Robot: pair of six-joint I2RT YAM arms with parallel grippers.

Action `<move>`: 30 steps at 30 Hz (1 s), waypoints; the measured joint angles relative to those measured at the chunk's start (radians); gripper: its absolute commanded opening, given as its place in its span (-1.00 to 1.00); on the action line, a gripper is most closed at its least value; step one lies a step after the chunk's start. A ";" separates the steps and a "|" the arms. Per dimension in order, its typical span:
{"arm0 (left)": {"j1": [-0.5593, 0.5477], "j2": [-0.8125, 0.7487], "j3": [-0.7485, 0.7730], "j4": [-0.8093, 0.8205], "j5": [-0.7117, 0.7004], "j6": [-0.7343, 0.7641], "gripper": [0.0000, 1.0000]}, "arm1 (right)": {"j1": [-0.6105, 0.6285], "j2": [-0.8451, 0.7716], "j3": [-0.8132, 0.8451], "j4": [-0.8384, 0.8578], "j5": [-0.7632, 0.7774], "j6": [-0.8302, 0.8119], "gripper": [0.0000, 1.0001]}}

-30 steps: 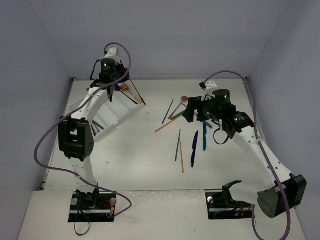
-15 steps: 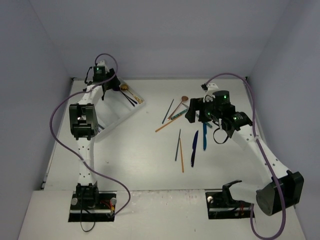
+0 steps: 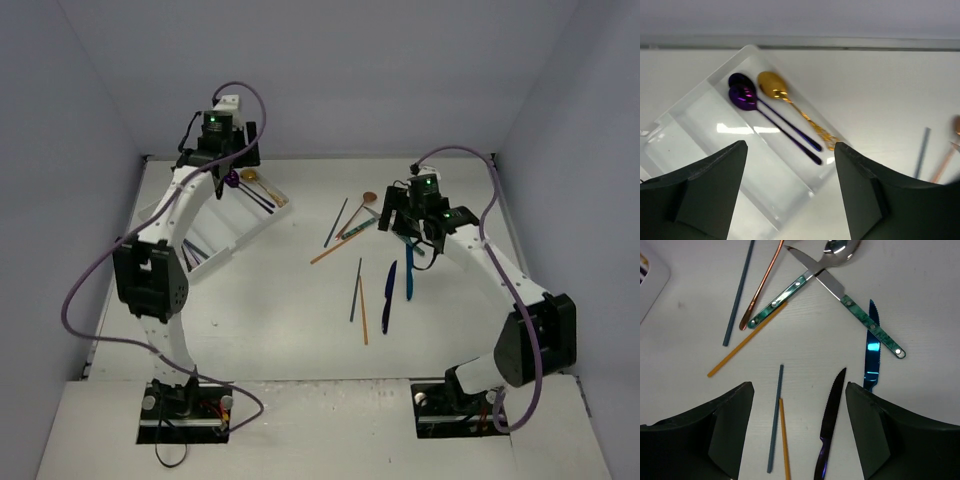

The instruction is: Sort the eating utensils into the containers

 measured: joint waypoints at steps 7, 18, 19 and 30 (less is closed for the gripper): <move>-0.246 -0.365 -0.362 -0.060 -0.084 0.004 0.37 | 0.001 0.266 0.174 0.015 0.115 0.193 0.03; -0.278 -0.716 -0.662 -0.212 -0.135 -0.069 0.37 | 0.030 0.607 0.370 0.029 0.260 0.380 -0.16; -0.279 -0.735 -0.665 -0.220 -0.136 -0.071 0.37 | 0.034 0.626 0.379 0.029 0.265 0.390 -0.16; -0.280 -0.798 -0.668 -0.271 -0.143 -0.063 0.37 | 0.068 0.735 0.438 0.031 0.334 0.454 -0.18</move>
